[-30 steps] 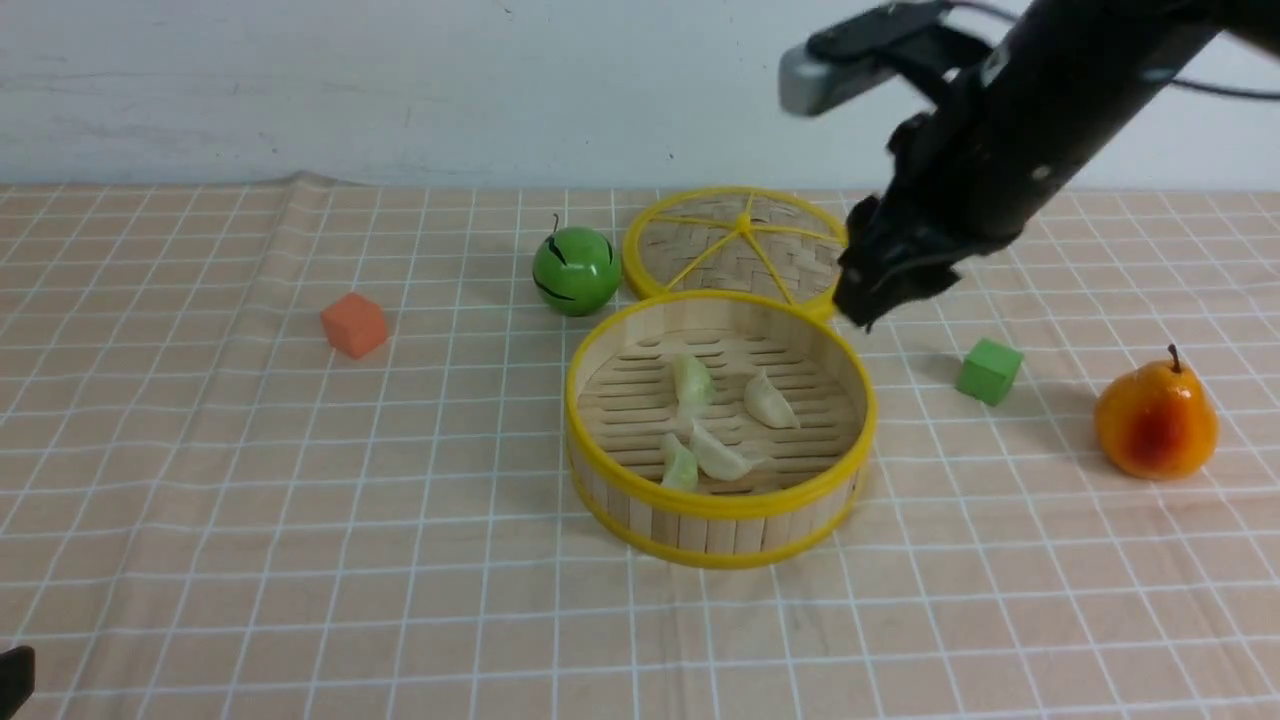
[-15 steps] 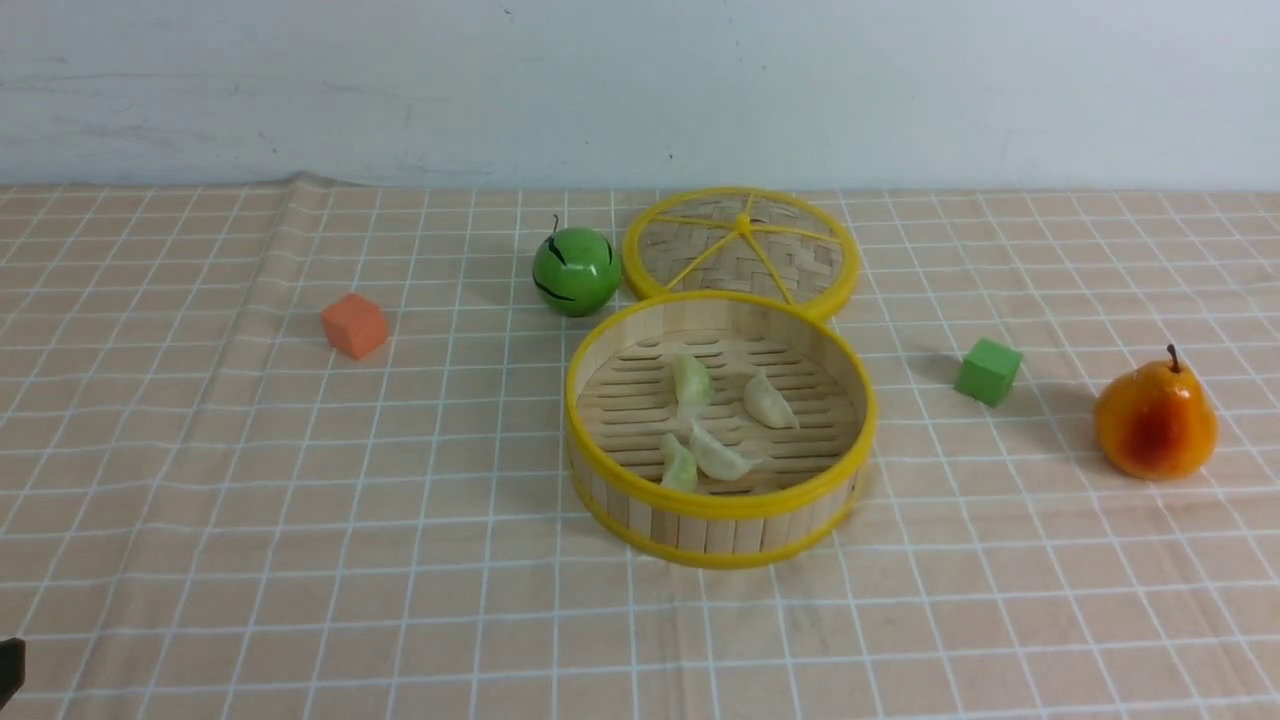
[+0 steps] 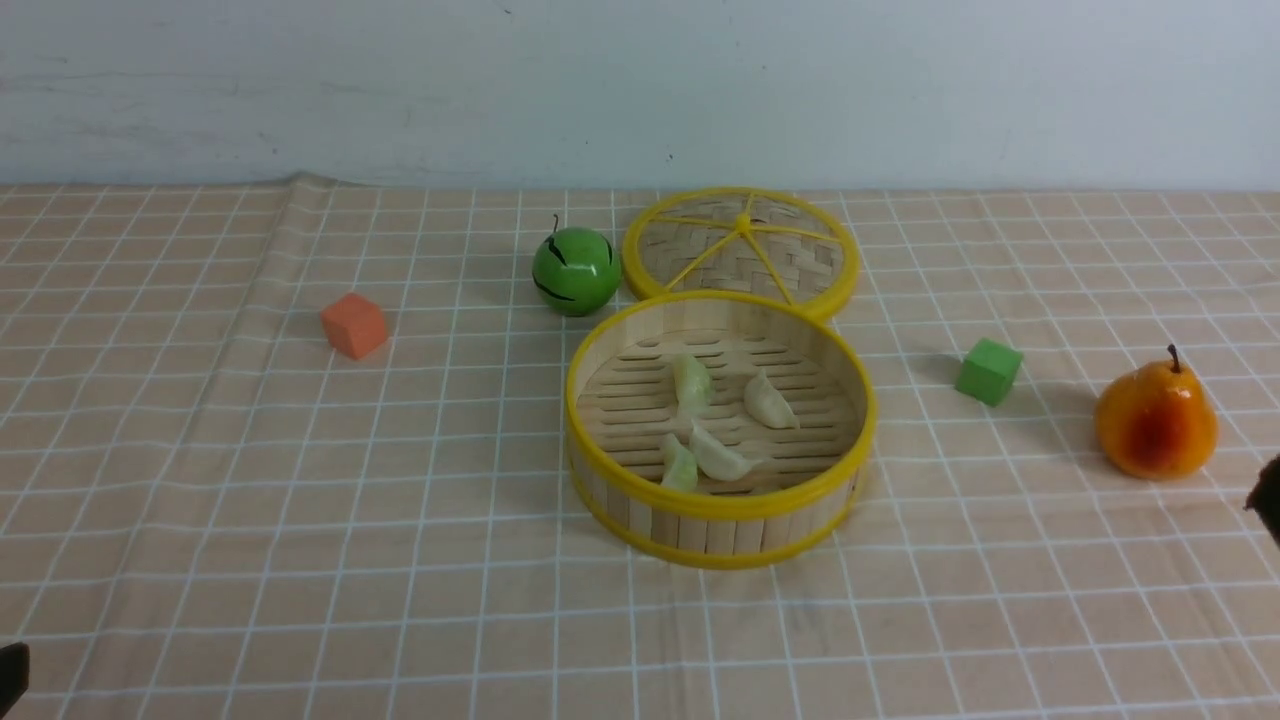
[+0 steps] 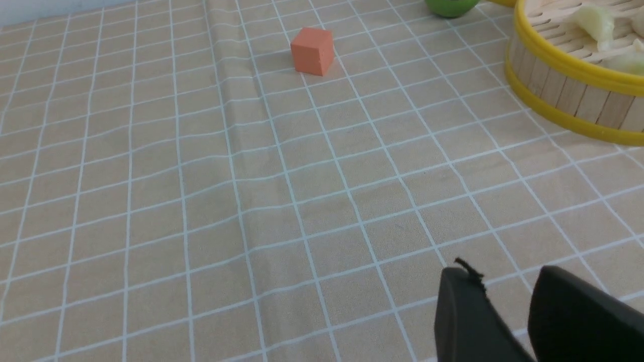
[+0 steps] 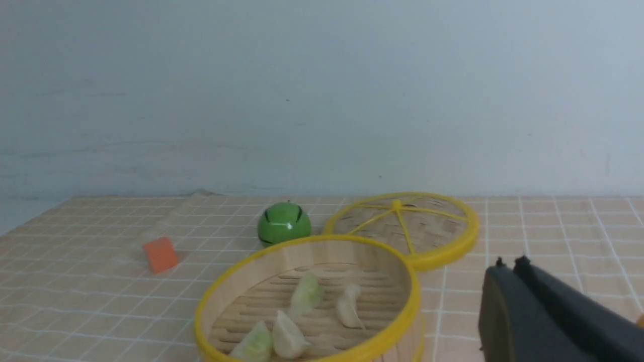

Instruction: Put the dumplings into the steamer on the table with the brown tablecloth.

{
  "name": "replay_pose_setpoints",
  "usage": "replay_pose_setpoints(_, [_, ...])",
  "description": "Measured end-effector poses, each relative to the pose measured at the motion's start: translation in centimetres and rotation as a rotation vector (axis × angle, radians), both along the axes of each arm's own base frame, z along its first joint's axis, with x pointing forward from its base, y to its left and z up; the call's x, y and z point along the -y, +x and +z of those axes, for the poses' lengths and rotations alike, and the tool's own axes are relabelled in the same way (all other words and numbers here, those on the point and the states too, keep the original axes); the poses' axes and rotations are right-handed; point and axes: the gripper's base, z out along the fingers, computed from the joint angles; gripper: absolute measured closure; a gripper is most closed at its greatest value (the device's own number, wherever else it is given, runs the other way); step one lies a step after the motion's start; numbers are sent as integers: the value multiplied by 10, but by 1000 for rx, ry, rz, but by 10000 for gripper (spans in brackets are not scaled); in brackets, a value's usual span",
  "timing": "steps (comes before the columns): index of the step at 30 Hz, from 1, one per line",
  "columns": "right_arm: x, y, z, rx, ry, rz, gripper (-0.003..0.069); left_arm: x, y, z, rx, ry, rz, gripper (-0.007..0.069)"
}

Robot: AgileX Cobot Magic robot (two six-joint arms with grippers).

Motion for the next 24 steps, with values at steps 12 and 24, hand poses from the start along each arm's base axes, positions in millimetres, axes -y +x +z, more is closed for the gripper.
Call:
replay_pose_setpoints(12, [6,-5,-28,12,-7,-41,664,2,0,2,17,-12,-13,418])
replay_pose_setpoints(24, [5,-5,-31,-20,-15,-33,657,20,-1,16,85,-319,-140,407])
